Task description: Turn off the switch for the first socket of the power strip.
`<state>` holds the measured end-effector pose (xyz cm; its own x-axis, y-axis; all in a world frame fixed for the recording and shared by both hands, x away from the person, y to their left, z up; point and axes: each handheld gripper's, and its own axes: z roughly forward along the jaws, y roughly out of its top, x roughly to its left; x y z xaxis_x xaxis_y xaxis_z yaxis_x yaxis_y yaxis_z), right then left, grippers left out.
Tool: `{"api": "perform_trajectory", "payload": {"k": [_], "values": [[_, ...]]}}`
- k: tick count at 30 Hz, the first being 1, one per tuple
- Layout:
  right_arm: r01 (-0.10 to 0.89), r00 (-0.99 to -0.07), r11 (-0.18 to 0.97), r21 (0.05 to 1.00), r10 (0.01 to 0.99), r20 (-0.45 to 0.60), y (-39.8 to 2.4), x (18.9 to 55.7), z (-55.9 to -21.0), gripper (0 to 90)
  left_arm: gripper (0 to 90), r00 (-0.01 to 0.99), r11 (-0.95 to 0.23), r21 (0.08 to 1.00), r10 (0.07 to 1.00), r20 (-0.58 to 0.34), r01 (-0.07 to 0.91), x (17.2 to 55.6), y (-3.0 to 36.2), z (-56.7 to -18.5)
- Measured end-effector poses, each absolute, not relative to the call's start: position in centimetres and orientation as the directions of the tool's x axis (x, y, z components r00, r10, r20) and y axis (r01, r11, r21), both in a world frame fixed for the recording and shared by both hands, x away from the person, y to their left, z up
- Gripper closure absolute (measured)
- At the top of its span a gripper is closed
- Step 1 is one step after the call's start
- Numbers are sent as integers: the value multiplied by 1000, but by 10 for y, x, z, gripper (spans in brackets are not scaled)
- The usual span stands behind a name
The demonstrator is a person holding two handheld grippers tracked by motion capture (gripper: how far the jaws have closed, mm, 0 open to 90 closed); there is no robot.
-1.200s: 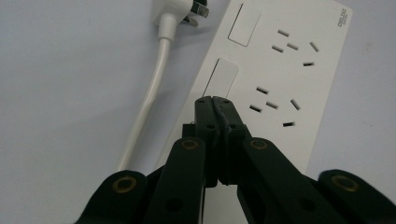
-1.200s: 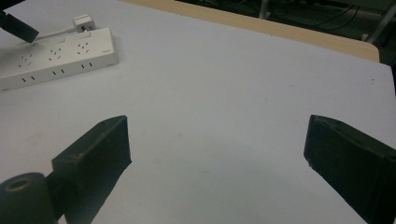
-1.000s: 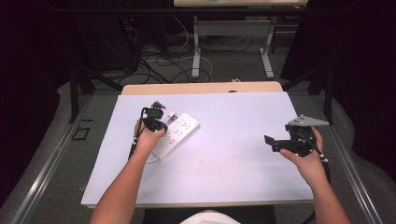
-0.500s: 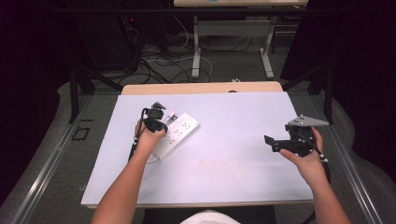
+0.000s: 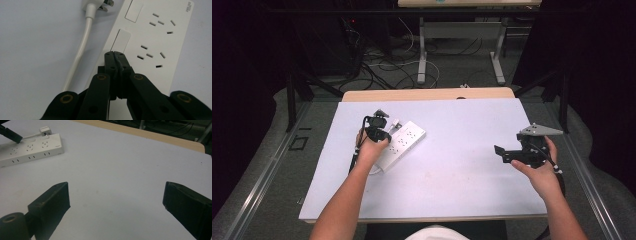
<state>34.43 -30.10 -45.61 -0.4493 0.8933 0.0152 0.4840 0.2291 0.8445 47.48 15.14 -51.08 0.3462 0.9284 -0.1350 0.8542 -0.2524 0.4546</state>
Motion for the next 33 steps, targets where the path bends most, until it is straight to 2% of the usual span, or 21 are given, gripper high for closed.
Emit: {"api": "perform_trajectory", "payload": {"k": [33], "values": [[494, -448, 217, 842, 893, 33, -303, 345, -457, 67, 900, 343, -233, 500, 929, -140, 834, 475, 156, -513]]}}
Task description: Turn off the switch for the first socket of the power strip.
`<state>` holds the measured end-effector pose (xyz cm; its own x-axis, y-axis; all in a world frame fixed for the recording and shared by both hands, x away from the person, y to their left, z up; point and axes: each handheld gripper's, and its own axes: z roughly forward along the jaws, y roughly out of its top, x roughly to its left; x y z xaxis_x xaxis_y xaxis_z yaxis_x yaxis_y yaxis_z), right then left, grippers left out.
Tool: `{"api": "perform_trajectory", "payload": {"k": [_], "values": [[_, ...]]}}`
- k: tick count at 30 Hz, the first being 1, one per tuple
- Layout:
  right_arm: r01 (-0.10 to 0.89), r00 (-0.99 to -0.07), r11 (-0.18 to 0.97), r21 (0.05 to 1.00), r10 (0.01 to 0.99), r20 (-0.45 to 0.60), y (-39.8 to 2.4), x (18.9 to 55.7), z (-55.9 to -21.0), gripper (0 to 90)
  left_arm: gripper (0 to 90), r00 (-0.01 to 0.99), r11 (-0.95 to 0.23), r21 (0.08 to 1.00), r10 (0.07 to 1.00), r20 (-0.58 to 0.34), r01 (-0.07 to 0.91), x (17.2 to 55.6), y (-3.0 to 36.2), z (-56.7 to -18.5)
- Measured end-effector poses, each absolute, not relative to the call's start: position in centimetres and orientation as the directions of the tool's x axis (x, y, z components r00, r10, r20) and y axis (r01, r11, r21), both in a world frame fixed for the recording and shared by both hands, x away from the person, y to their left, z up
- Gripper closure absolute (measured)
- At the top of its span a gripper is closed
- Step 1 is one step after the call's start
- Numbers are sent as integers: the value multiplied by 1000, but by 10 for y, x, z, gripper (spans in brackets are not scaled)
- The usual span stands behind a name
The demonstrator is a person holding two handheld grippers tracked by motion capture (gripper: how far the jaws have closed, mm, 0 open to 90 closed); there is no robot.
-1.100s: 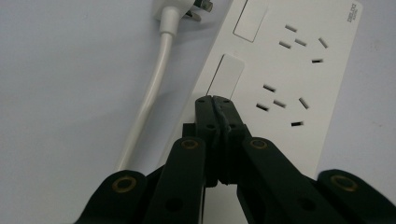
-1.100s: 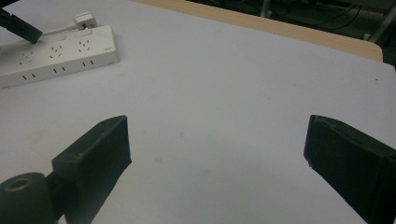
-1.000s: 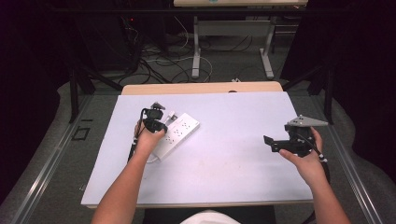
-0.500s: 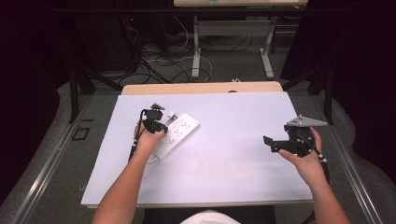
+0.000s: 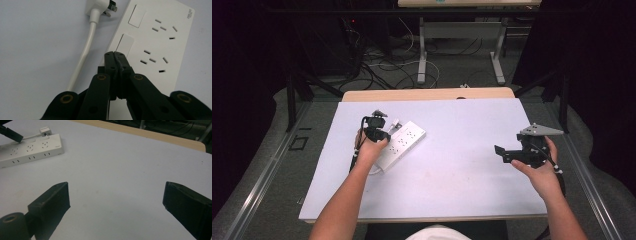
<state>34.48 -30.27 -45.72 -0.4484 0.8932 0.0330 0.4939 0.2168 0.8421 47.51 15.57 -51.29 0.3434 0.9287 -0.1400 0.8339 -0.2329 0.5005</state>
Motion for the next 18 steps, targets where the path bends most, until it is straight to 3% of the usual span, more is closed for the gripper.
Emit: {"api": "perform_trajectory", "payload": {"k": [18], "values": [[497, -439, 211, 842, 898, 35, -305, 347, -461, 67, 887, 366, -229, 581, 921, -130, 781, 470, 159, -504]]}}
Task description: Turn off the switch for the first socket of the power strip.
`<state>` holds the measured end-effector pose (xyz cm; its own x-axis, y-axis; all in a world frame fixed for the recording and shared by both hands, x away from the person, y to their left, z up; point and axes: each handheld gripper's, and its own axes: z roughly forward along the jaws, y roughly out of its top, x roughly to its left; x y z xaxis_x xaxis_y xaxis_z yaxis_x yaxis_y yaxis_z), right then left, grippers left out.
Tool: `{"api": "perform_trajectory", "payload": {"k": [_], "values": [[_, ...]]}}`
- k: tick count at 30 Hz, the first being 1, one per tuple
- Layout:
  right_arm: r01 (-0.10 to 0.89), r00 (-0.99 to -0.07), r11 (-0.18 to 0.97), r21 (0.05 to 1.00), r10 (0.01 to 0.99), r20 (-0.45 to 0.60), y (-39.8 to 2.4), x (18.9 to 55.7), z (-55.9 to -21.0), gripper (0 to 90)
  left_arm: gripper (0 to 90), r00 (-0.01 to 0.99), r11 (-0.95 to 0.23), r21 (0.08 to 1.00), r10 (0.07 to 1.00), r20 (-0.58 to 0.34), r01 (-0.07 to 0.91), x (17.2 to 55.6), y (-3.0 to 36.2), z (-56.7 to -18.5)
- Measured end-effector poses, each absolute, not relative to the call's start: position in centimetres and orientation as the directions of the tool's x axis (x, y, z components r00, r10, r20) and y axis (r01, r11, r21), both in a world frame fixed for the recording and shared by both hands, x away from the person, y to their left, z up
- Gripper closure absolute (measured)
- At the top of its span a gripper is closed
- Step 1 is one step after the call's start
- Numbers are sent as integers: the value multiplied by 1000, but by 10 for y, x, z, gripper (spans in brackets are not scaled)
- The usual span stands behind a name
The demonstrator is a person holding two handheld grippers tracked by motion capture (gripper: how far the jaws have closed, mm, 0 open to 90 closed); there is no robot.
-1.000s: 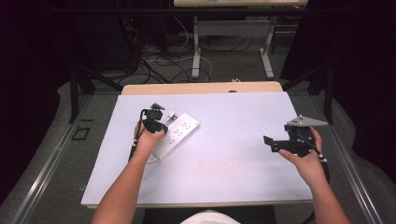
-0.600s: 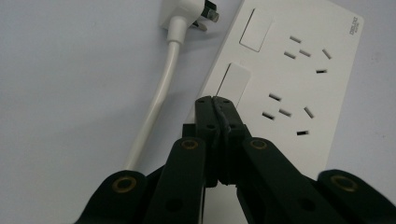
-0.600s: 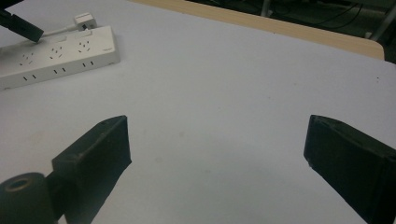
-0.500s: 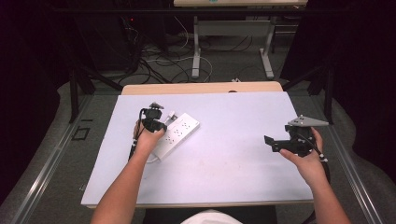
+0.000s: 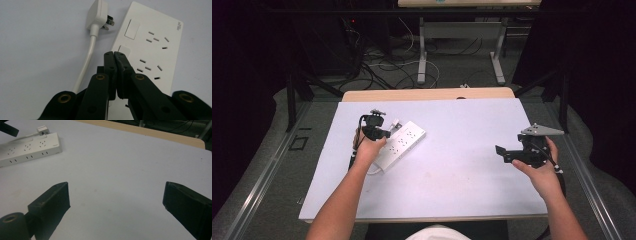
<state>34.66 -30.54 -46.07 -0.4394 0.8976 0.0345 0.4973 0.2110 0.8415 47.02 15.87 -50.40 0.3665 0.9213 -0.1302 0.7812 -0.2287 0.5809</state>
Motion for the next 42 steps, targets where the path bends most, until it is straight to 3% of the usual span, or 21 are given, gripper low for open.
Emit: {"api": "perform_trajectory", "payload": {"k": [18, 42], "values": [[502, -434, 200, 842, 900, 46, -304, 345, -459, 67, 788, 413, -238, 659, 903, -121, 713, 460, 162, -492], [504, -435, 204, 839, 900, 42, -305, 344, -458, 67, 483, 475, -255, 733, 874, -105, 631, 443, 158, -476]]}}
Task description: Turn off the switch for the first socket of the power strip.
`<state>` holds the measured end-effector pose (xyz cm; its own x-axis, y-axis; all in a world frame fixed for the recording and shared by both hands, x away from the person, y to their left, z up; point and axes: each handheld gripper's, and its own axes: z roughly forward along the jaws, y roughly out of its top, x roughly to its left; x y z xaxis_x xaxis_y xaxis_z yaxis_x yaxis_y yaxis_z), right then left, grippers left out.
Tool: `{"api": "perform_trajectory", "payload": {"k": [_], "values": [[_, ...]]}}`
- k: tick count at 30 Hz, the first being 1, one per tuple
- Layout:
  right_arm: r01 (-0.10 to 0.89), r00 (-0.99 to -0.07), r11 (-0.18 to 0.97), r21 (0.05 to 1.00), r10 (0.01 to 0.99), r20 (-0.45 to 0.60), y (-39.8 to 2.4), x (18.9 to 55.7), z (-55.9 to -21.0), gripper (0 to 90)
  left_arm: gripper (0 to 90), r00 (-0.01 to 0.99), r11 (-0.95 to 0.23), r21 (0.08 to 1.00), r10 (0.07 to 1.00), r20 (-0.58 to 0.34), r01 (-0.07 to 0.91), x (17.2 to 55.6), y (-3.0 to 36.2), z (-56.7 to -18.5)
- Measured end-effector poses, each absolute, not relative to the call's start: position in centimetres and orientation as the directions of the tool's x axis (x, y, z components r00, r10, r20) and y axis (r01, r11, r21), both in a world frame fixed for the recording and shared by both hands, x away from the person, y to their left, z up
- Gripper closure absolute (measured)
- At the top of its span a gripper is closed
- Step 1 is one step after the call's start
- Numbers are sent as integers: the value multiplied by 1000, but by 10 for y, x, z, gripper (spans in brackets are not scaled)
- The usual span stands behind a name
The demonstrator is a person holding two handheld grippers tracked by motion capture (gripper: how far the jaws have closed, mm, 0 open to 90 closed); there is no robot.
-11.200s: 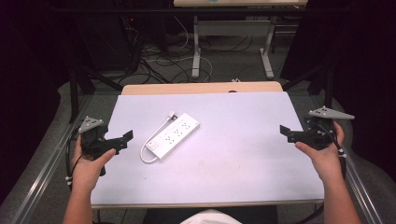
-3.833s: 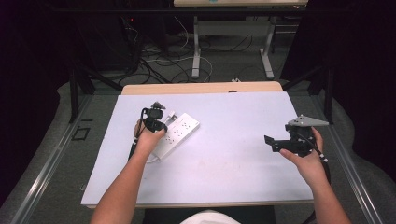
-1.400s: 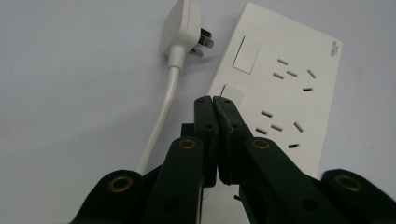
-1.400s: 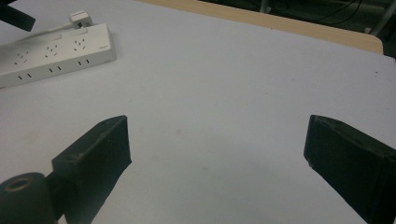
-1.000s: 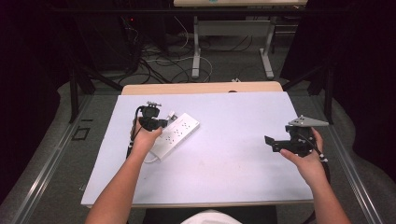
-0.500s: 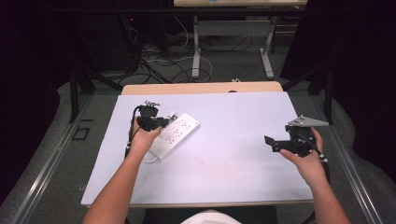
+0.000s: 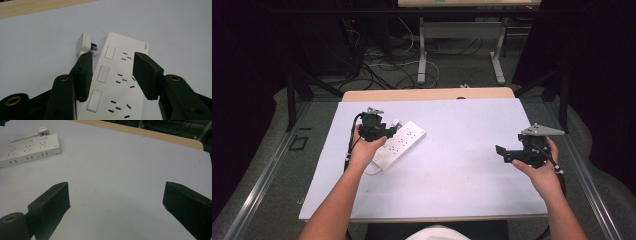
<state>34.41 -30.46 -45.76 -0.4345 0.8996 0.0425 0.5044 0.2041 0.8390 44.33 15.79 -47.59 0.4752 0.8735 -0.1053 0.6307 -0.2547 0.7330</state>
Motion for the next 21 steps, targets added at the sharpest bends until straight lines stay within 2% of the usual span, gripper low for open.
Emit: {"api": "perform_trajectory", "payload": {"k": [6, 14, 21], "values": [[496, -440, 216, 841, 898, 29, -305, 345, -458, 67, 402, 489, -273, 746, 869, -80, 607, 437, 153, -471], [498, -431, 203, 843, 901, 38, -305, 344, -457, 67, 369, 516, -291, 763, 854, -65, 577, 427, 150, -460], [495, -441, 216, 842, 897, 29, -305, 344, -457, 67, 317, 516, -247, 785, 850, -105, 567, 417, 150, -452]]}}
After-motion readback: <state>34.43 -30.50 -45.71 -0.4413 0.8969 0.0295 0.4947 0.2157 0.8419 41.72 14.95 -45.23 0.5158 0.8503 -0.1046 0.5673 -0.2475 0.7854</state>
